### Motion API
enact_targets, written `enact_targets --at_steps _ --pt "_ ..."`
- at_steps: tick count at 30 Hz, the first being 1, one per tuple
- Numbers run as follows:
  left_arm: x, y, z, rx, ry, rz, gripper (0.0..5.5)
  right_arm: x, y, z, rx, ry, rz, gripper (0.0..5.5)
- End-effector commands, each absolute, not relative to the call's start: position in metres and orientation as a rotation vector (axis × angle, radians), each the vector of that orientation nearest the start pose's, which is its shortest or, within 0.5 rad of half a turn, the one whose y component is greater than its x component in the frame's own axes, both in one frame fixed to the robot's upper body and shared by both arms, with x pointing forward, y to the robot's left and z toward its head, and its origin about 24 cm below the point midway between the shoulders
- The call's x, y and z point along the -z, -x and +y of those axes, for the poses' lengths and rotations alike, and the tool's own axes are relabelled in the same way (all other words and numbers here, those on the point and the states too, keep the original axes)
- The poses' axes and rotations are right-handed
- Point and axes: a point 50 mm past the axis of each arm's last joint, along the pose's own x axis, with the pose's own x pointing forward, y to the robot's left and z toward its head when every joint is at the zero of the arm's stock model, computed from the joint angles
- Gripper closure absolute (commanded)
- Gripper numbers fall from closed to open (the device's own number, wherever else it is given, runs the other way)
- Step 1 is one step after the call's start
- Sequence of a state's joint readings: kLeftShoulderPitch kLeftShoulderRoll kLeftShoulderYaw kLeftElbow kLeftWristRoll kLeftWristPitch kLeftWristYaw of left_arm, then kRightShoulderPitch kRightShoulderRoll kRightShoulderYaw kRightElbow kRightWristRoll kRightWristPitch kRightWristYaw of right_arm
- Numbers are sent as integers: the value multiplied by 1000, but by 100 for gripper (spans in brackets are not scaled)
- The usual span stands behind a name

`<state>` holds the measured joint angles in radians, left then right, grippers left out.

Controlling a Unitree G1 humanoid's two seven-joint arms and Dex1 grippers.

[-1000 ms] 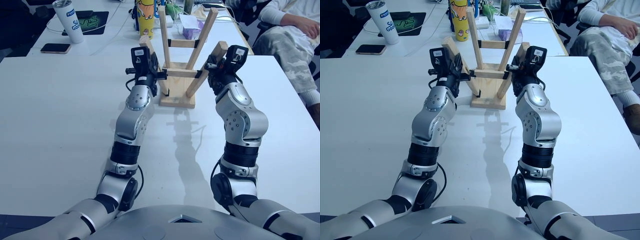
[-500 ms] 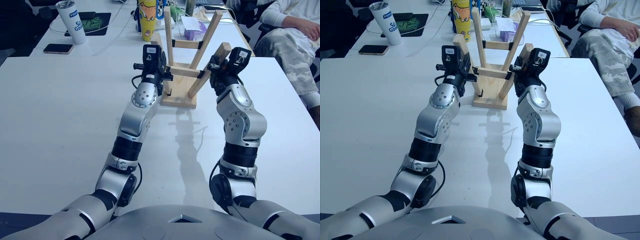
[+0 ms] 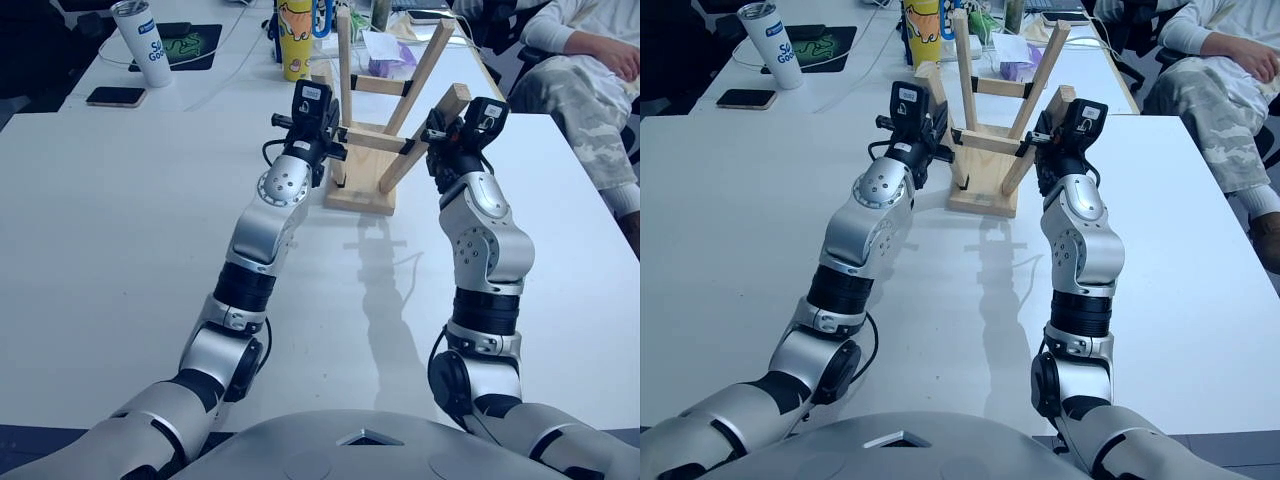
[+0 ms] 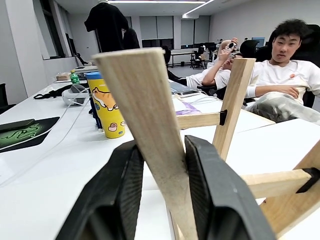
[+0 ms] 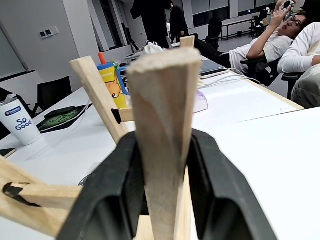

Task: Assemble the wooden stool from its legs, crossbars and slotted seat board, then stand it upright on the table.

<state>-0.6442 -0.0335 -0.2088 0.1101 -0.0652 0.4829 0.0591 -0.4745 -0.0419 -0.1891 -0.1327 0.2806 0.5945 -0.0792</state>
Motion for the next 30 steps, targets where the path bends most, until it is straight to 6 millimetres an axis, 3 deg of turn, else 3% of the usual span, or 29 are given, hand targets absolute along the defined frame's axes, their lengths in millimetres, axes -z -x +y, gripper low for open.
enact_targets --at_steps 1,7,11,14,23,26,30 --pt "-103 -321 32 519 -225 233 432 -148 -320 -129 -225 -305 27 445" --pt "-83 -320 48 483 -202 324 426 -154 -316 -121 -293 -315 10 445" --pt "-76 -317 51 451 91 423 426 -151 -315 -124 -270 -298 20 445" --pt "-76 -316 56 421 134 424 426 -148 -314 -127 -239 -277 33 445" --pt "-62 -302 53 502 54 476 426 -146 -314 -124 -246 -184 50 445" --pt "-51 -300 59 513 -109 478 426 -150 -315 -123 -259 -163 37 445" --pt "-45 -299 62 513 -168 476 424 -152 -316 -122 -267 -153 27 445"
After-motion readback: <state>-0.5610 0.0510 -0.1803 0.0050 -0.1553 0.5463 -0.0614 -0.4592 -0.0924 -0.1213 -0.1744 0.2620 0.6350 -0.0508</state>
